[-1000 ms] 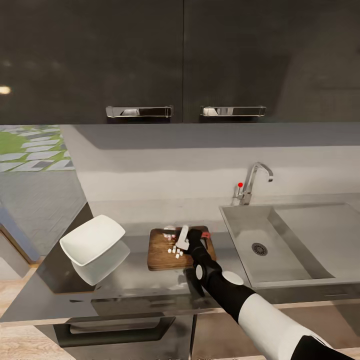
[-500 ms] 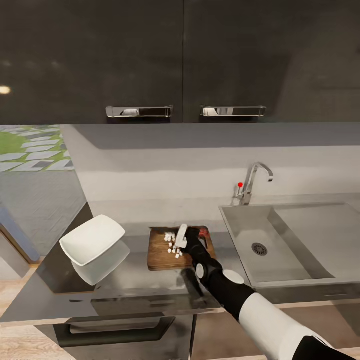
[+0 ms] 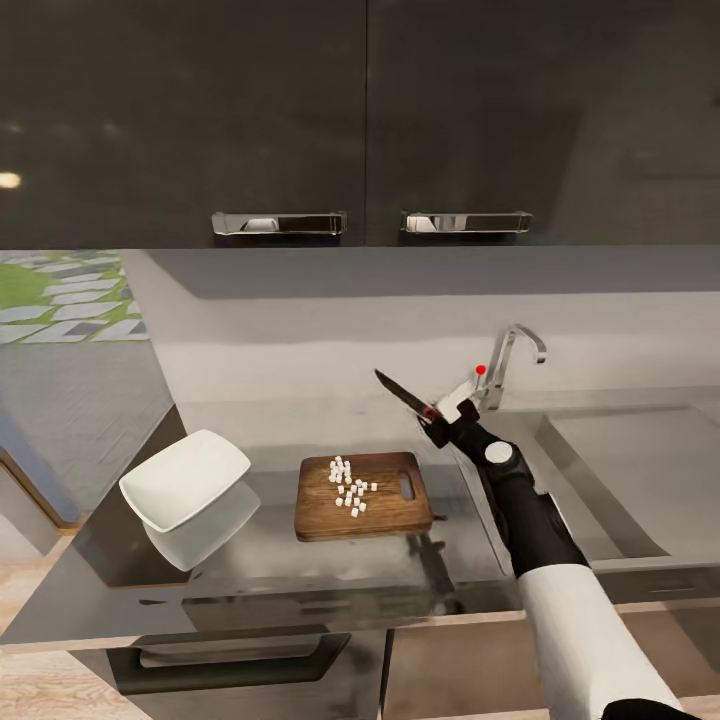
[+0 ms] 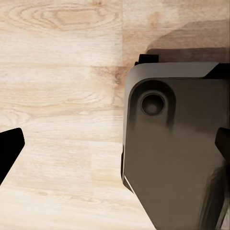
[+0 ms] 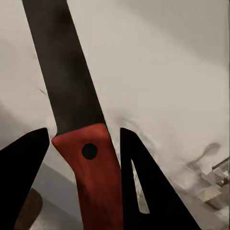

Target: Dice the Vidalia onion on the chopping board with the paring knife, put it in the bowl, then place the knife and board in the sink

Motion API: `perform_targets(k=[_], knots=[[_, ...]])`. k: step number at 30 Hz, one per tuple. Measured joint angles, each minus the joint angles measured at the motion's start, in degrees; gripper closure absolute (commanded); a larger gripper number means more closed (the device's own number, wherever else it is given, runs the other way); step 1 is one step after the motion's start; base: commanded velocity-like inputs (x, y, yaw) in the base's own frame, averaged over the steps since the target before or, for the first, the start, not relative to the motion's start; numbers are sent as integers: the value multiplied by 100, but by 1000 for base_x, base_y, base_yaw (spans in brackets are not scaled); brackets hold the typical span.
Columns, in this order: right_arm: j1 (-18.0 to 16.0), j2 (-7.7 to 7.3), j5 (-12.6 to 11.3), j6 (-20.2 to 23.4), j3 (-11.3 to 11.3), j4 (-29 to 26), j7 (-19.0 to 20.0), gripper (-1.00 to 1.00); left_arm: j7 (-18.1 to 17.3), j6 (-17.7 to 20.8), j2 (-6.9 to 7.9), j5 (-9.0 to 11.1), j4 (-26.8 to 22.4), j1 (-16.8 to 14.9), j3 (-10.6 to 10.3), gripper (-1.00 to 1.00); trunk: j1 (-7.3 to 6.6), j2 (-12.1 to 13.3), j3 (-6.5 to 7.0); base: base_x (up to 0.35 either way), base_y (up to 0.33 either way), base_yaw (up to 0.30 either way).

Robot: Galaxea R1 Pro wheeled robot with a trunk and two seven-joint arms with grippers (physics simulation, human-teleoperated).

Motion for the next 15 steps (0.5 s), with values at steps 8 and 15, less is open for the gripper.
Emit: perform_targets(k=[8,15], knots=[[3,-68,-879,1468,-1829,9,10,100,13,-359,-172,0,-1,2,-3,-100,0,0,0,0,0,0],[3,-359,-773,1563,-2704,945,-31,100,21,-372,-161,15,-2,2,-4,-100,-1,1,0,81,-90,0]])
